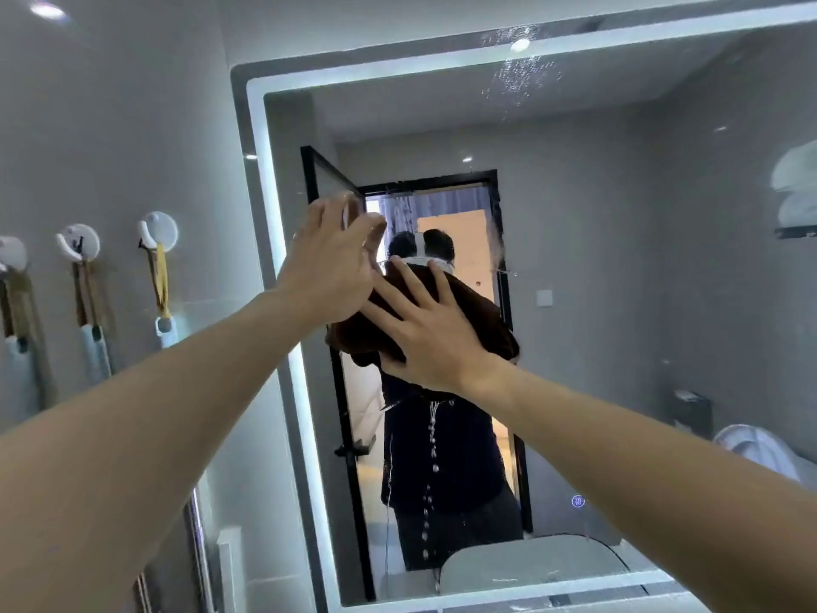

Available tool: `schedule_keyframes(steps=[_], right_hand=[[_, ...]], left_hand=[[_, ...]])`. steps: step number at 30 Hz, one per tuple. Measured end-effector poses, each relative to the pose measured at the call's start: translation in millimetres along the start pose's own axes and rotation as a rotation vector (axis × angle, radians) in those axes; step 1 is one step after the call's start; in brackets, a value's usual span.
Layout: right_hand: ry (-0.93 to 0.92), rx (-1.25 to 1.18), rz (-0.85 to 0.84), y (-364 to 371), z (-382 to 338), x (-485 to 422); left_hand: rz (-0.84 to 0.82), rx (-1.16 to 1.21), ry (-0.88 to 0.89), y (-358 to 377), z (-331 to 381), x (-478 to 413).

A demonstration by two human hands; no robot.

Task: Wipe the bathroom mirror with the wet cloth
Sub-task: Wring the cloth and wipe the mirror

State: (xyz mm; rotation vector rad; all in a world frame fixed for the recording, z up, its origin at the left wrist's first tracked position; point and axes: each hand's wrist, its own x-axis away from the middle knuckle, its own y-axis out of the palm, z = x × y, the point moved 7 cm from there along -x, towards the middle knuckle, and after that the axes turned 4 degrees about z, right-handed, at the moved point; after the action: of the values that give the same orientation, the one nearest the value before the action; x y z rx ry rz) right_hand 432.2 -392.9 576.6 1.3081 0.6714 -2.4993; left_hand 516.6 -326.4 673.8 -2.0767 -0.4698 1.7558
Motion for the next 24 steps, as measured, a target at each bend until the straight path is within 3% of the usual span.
schedule_keyframes(steps=[7,17,24], right_hand=[[0.185,0.003,0.035,-26,87,40],[0.395,0.007,0.094,-65,217,131],[0.534,-0.015,0.123,-87,299,202]], left_hand=[[-0.075,-0.093,0.223,26,84,-18],[-0.051,0.031,0.383,60,207,-39],[-0.157,-0.168,0.463,101,287,-46]])
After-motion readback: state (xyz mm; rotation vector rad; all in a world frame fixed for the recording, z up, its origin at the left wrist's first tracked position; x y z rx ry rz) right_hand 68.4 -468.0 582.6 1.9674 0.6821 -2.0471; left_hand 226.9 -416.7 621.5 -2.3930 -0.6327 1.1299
